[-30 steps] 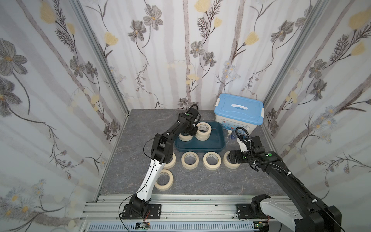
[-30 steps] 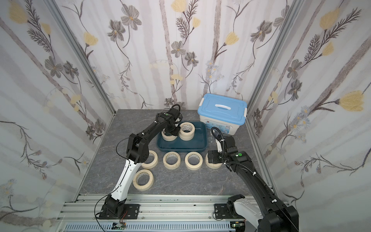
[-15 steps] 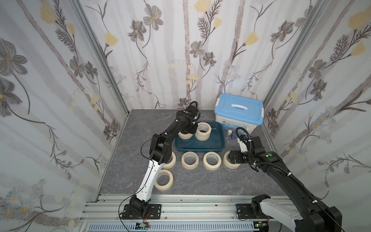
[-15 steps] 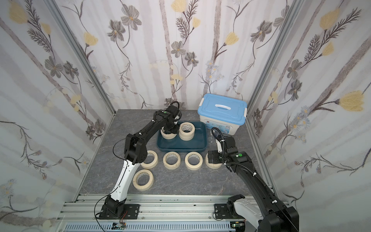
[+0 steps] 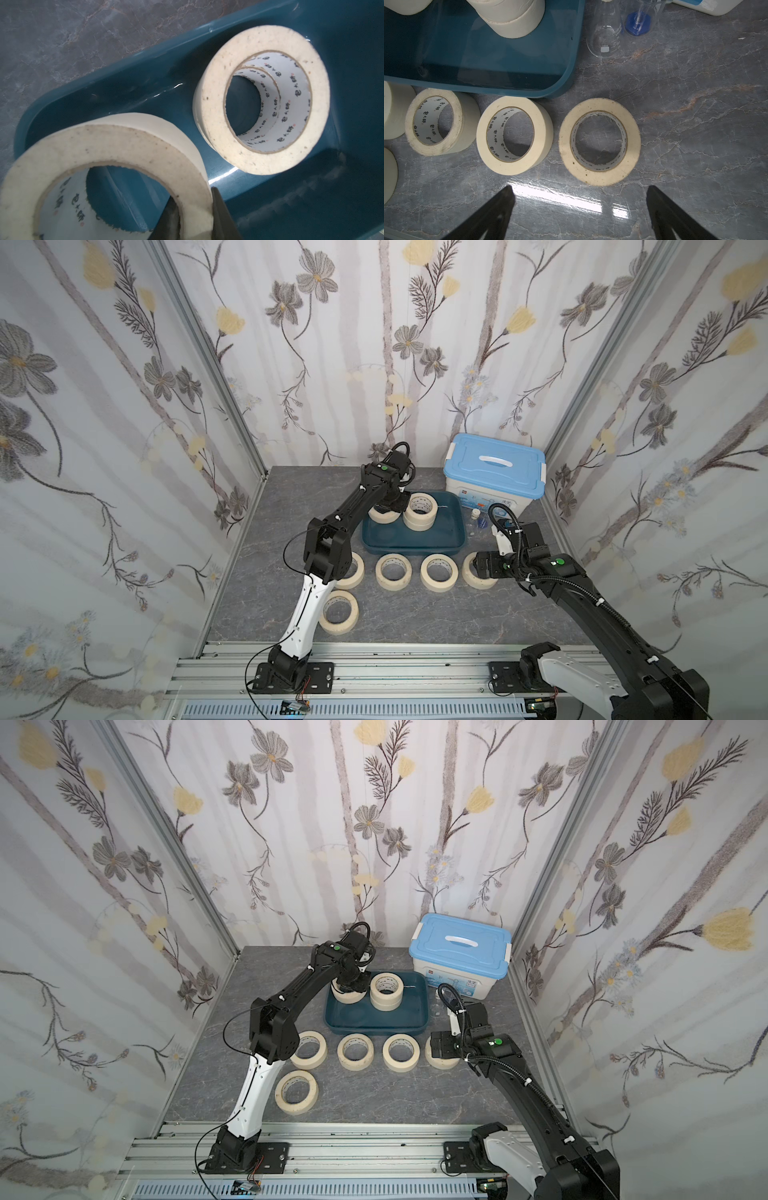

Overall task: Take out the art tape in the storage box
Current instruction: Pick up the art tape from the storage box, then place the art tape at the center of the board.

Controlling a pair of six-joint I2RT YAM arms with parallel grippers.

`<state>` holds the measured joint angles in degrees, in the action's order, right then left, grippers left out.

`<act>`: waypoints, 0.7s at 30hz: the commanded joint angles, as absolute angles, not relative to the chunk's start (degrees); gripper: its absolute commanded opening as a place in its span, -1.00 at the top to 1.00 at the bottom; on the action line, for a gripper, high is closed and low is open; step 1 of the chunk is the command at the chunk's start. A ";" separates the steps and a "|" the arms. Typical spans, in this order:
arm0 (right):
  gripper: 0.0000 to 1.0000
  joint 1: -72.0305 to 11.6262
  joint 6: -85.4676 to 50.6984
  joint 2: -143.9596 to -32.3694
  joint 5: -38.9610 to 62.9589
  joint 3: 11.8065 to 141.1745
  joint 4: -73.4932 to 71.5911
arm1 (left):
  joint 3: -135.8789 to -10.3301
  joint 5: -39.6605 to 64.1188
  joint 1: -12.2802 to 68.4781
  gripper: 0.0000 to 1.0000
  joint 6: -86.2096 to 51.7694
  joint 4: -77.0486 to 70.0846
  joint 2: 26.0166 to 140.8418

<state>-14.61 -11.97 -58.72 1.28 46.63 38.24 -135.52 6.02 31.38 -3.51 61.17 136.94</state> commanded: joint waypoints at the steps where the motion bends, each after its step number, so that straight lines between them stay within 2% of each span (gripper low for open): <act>1: -1.00 -14.59 -12.30 -58.41 1.31 46.98 37.82 | -133.31 5.62 31.64 0.66 -4.27 60.72 134.16; 21: -1.00 -14.58 -12.02 -58.71 1.75 47.22 37.76 | -108.32 2.47 36.37 0.66 -8.03 52.82 114.66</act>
